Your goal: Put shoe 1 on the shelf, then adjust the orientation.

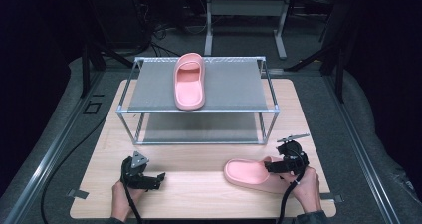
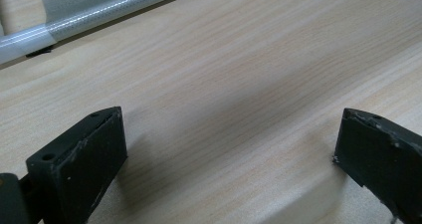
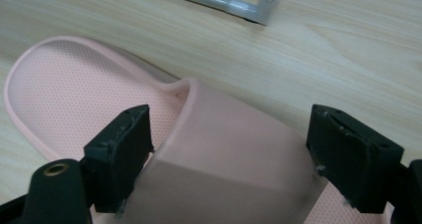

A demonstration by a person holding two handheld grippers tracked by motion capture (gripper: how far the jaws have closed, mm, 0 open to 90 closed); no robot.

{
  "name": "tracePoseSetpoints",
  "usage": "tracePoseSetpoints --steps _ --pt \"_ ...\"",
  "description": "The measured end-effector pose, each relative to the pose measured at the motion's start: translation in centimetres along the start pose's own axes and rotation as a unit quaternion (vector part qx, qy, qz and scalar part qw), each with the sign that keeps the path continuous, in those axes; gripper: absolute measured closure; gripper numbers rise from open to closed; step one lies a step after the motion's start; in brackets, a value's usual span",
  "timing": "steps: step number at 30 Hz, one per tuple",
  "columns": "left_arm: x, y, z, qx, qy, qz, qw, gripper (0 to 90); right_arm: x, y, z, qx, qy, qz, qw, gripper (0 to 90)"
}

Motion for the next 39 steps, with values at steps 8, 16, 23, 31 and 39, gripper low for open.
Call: tracePoseSetpoints --steps 8,16,23,31,39 --pt "0.0 0.0 0.0 0.0 0.002 0.001 1.0 0.0 -0.3 -0.5 0.3 -0.013 -0.017 -0.001 0.9998 14.5" --pt "0.0 0.0 0.0 0.001 0.003 0.003 1.0 0.0 -1.1 -0.1 0.4 0.003 0.011 0.014 0.9998 25.3" --pt "0.0 -0.1 0.1 -0.002 0.003 0.002 1.0 0.0 -1.9 0.1 0.5 0.009 0.017 0.036 0.9992 17.9" --pt "0.0 -0.1 0.1 -0.001 0.003 0.002 1.0 0.0 -2.7 -1.7 2.0 -0.02 0.007 0.005 0.9998 15.4" --pt "0.0 -0.1 0.0 -0.001 0.004 0.002 1.0 0.0 -3.0 -1.2 1.1 -0.014 -0.01 0.033 0.9993 26.7"
Point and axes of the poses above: each handheld gripper's, and its own axes: z roughly backward along the jaws, y roughly out of its top, x roughly to its right, the point moved 6 cm from there along -z, roughly forward along the jaws, and after that the axes turned 2 degrees about y, right-handed, at the moved point
